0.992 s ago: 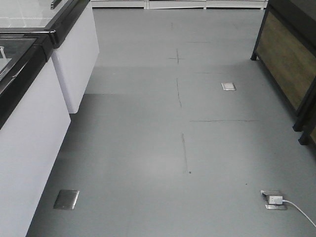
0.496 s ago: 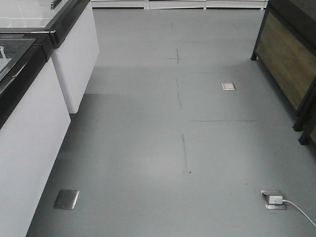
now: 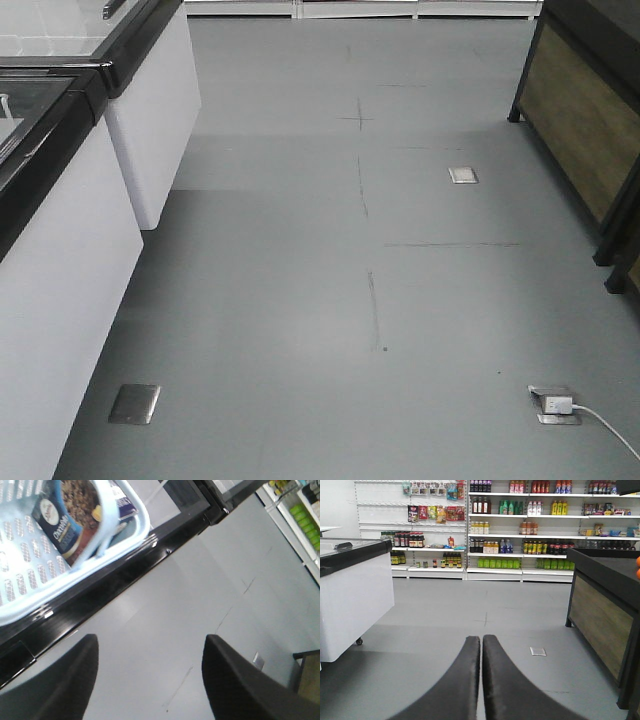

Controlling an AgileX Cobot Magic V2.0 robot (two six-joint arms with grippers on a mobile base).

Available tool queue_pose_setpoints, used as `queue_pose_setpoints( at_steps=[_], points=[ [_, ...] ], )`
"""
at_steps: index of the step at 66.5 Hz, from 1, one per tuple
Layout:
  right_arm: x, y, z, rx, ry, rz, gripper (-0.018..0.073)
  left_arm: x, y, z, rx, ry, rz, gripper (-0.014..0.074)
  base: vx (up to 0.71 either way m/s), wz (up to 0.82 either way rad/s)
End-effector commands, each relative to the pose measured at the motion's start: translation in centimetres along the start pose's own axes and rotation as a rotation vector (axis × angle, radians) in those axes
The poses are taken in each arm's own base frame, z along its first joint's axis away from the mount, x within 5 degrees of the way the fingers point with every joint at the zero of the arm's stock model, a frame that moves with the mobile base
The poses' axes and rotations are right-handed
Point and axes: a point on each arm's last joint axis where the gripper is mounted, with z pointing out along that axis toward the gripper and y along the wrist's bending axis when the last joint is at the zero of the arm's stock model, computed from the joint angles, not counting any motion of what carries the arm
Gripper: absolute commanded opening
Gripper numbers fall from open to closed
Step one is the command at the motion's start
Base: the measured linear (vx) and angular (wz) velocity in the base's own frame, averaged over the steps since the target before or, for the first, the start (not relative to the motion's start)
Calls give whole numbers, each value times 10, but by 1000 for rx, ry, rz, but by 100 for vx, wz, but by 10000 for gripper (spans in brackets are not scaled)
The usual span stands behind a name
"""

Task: Left arm holds basket, right arm returns cookies
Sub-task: 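Lower the left gripper and grasp the light-blue basket handle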

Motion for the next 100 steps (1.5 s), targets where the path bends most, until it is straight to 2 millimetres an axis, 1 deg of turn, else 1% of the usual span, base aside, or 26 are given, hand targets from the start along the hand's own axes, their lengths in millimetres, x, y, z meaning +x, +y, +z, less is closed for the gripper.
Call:
queue_pose_setpoints(
  at_steps=[1, 7, 11, 16, 22, 25, 32, 50, 55, 63, 71, 79, 83, 87, 93, 96, 97, 98, 100],
  points=[
    [-7, 0, -1, -2, -86, -7, -8, -24, 7, -6, 98, -83, -59, 428, 0, 0],
    [-7, 0, -1, -2, -86, -7, -8, -40, 25, 2, 160, -96, -105, 430, 0, 0],
    [-7, 0, -1, -2, -86, -7, -8, -48, 32, 7, 200, -110, -117, 430, 0, 0],
    [-7, 0, -1, -2, -86, -7, -8, -59, 40, 15, 268, -128, -172, 442, 0, 0],
    [-7, 0, -1, -2, -86, -7, -8, -66, 44, 25, 344, -133, -229, 471, 0, 0],
    [-7, 0, -1, -2, -86, -7, -8, -70, 48, 34, 373, -127, -252, 495, 0, 0],
    [-7, 0, -1, -2, -86, -7, -8, -77, 54, 50, 411, -116, -282, 527, 0, 0],
    [-7, 0, -1, -2, -86, -7, -8, -102, 67, 83, 459, -100, -338, 531, 0, 0],
    [-7, 0, -1, -2, -86, -7, -8, -107, 70, 92, 466, -88, -343, 531, 0, 0],
    [-7, 0, -1, -2, -87, -7, -8, -112, 80, 110, 482, -60, -410, 531, 0, 0],
    [-7, 0, -1, -2, -87, -7, -8, -117, 87, 124, 562, -72, -512, 531, 0, 0],
    [-7, 0, -1, -2, -87, -7, -8, -121, 93, 137, 658, -93, -559, 515, 0, 0],
    [-7, 0, -1, -2, -87, -7, -8, -122, 97, 143, 701, -95, -582, 487, 0, 0],
    [-7, 0, -1, -2, -87, -7, -8, -121, 99, 147, 700, -87, -588, 437, 0, 0],
    [-7, 0, -1, -2, -87, -7, -8, -121, 101, 149, 697, -84, -587, 287, 0, 0],
    [-7, 0, -1, -2, -87, -7, -8, -120, 101, 150, 700, -82, -577, 172, 0, 0],
    [-7, 0, -1, -2, -87, -7, -8, -120, 101, 150, 703, -79, -570, 120, 0, 0],
    [-7, 0, -1, -2, -87, -7, -8, -120, 101, 150, 703, -79, -566, 102, 0, 0],
    [-7, 0, -1, -2, -87, -7, -8, -120, 101, 150, 705, -79, -556, 31, 0, 0]
  ],
)
